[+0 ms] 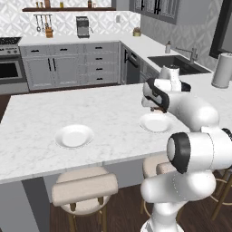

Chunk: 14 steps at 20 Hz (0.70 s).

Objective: Pick the chicken drumstick and carrot from their plates and place them in the bowl. Then put the bowl in the fridge.

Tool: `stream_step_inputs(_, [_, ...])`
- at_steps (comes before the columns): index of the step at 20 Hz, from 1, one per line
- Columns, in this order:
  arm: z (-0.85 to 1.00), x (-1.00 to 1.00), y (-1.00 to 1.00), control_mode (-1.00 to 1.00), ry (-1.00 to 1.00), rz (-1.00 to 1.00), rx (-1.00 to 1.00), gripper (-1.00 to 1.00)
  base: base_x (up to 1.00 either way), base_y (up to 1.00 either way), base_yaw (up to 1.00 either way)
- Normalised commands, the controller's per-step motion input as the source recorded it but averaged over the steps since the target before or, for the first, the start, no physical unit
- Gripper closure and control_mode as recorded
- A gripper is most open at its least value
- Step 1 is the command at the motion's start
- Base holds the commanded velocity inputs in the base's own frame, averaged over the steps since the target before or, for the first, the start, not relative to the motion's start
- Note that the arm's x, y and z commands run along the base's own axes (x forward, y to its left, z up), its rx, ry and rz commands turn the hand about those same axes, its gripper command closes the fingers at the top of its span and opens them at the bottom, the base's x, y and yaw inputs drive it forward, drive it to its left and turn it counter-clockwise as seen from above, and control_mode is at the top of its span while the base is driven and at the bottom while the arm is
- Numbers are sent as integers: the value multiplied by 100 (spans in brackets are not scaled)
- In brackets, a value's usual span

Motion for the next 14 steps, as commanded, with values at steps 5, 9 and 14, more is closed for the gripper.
stream_step_inputs(5, [1, 5, -100, -100, 1, -29, 0, 100, 0, 0, 0])
stream_step_inputs(9, [0, 0, -100, -100, 0, -29, 0, 100, 0, 0, 0])
stream_step_inputs(14, [0, 7, -100, -100, 0, -22, 0, 100, 0, 0, 0])
